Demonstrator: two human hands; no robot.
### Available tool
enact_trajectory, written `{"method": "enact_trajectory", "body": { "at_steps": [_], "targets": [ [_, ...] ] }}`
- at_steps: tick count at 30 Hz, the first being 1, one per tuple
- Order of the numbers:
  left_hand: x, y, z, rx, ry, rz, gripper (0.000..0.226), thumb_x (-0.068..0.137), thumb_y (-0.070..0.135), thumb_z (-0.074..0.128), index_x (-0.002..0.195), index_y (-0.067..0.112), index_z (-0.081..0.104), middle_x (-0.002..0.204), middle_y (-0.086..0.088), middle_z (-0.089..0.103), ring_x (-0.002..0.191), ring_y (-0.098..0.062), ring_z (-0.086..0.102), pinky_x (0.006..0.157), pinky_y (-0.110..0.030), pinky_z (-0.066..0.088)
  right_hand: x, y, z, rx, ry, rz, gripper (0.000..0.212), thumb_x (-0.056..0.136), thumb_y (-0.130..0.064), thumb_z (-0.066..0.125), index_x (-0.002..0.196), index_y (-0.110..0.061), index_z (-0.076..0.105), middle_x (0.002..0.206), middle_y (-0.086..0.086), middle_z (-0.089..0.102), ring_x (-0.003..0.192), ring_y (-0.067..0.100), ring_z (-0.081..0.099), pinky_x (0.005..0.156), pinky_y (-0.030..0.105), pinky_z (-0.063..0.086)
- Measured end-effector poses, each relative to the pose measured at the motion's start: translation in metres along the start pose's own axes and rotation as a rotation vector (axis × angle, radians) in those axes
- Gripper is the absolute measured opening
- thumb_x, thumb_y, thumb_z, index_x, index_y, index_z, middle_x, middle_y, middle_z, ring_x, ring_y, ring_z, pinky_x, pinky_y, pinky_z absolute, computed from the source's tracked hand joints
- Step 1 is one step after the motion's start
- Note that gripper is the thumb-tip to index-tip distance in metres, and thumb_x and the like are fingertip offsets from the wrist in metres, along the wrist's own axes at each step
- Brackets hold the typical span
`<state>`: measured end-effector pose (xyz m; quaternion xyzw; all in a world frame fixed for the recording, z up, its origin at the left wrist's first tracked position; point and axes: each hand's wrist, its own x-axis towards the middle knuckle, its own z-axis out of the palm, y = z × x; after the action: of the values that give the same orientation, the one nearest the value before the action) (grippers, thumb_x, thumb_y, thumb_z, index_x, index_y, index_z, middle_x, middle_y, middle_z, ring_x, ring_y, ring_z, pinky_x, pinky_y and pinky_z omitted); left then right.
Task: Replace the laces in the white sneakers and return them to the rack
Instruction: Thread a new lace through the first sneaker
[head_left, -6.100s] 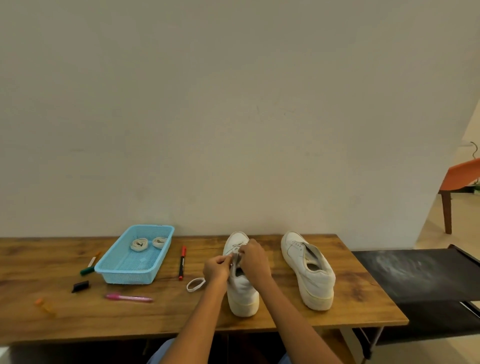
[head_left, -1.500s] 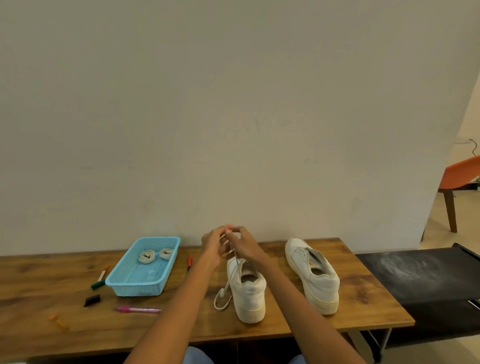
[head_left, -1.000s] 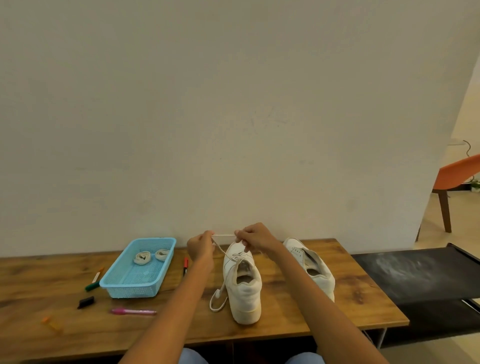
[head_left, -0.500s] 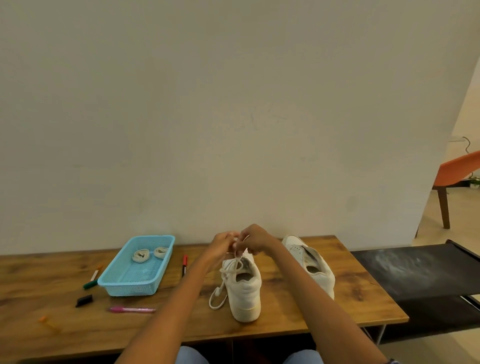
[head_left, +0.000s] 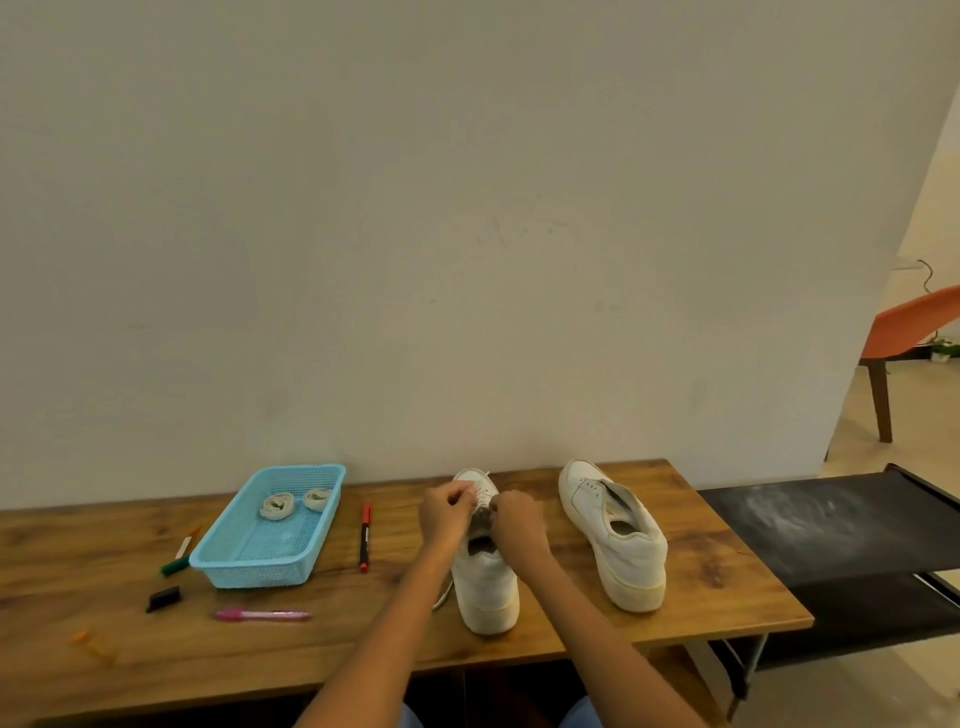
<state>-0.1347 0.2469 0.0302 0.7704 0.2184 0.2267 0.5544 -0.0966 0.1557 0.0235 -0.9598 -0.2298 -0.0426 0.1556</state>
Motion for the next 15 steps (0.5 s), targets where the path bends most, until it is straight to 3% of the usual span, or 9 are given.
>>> {"method": "enact_trajectory", "body": {
  "at_steps": [3, 5, 8, 11, 15],
  "targets": [
    [-0.011, -0.005, 0.018, 0.075, 0.082, 0.06, 0.016, 0.089, 0.007, 0.059, 0.086, 0.003, 0.074, 0.081, -0.004, 0.069, 0.071, -0.012, 0.059, 0.064, -0.015, 0.043, -0.007, 0.002, 0.008, 0.16, 0.111, 0.035, 0.025, 0.097, -0.012, 0.041, 0.076, -0.011, 0.054, 0.08, 0.005, 0.058, 0.069, 0.012, 0.051, 0.064, 0.018, 0.039],
    [-0.018, -0.008, 0.026, 0.1, 0.118, 0.095, 0.022, 0.089, 0.005, 0.056, 0.073, 0.006, 0.07, 0.067, -0.001, 0.062, 0.061, -0.01, 0.052, 0.059, -0.017, 0.039, -0.007, 0.006, 0.014, 0.309, 0.192, 0.106, 0.032, 0.096, -0.014, 0.045, 0.064, -0.015, 0.044, 0.065, -0.002, 0.049, 0.054, 0.006, 0.038, 0.05, 0.016, 0.033],
    [-0.021, -0.011, 0.032, 0.197, 0.198, 0.093, 0.032, 0.09, 0.008, 0.054, 0.058, 0.011, 0.056, 0.053, 0.003, 0.05, 0.055, -0.011, 0.045, 0.049, -0.018, 0.031, -0.005, 0.009, 0.023, 0.591, 0.281, 0.195, 0.019, 0.092, -0.013, 0.052, 0.075, -0.009, 0.059, 0.068, -0.005, 0.052, 0.058, 0.003, 0.042, 0.052, 0.012, 0.035],
    [-0.022, -0.011, 0.033, 0.358, 0.226, 0.067, 0.031, 0.092, 0.014, 0.052, 0.06, 0.013, 0.052, 0.058, 0.001, 0.049, 0.059, -0.012, 0.044, 0.047, -0.018, 0.025, -0.004, 0.009, 0.03, 0.783, 0.341, 0.258, 0.017, 0.091, -0.013, 0.055, 0.077, -0.009, 0.061, 0.072, -0.002, 0.056, 0.066, 0.01, 0.049, 0.053, 0.009, 0.036],
    [-0.015, -0.017, 0.035, 0.434, 0.201, 0.077, 0.031, 0.091, 0.012, 0.05, 0.061, 0.013, 0.055, 0.061, -0.002, 0.053, 0.059, -0.012, 0.044, 0.046, -0.02, 0.025, -0.002, 0.01, 0.037, 0.83, 0.364, 0.261, 0.016, 0.092, -0.011, 0.054, 0.077, -0.012, 0.06, 0.076, -0.001, 0.058, 0.07, 0.01, 0.051, 0.055, 0.009, 0.034]
  ]
}}
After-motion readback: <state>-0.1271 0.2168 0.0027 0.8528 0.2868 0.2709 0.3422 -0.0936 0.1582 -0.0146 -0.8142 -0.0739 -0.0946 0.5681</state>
